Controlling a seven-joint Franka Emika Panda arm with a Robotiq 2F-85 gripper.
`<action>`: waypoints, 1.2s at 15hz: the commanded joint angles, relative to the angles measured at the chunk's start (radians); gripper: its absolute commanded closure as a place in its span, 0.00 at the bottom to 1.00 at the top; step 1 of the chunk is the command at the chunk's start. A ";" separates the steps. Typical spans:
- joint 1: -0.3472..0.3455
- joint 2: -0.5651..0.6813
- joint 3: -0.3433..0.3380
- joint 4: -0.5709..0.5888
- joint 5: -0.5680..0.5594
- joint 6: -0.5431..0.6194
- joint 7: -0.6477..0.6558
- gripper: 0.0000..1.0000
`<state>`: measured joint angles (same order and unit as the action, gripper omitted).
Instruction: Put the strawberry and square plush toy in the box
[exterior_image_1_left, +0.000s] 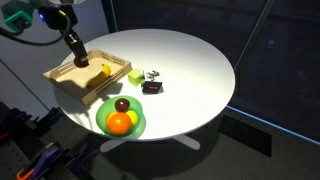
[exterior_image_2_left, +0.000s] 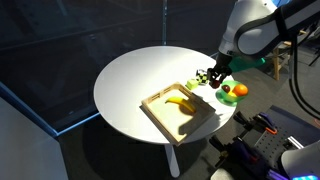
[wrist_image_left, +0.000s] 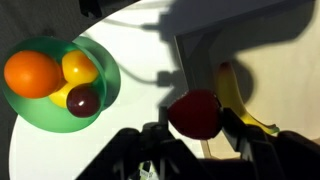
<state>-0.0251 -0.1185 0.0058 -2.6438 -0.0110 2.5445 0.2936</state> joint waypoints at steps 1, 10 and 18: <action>0.015 0.015 0.032 0.023 -0.016 -0.004 0.021 0.69; 0.082 0.090 0.104 0.100 -0.040 -0.009 0.043 0.69; 0.154 0.216 0.124 0.187 -0.061 0.007 0.055 0.69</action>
<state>0.1104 0.0420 0.1281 -2.5060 -0.0385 2.5500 0.3172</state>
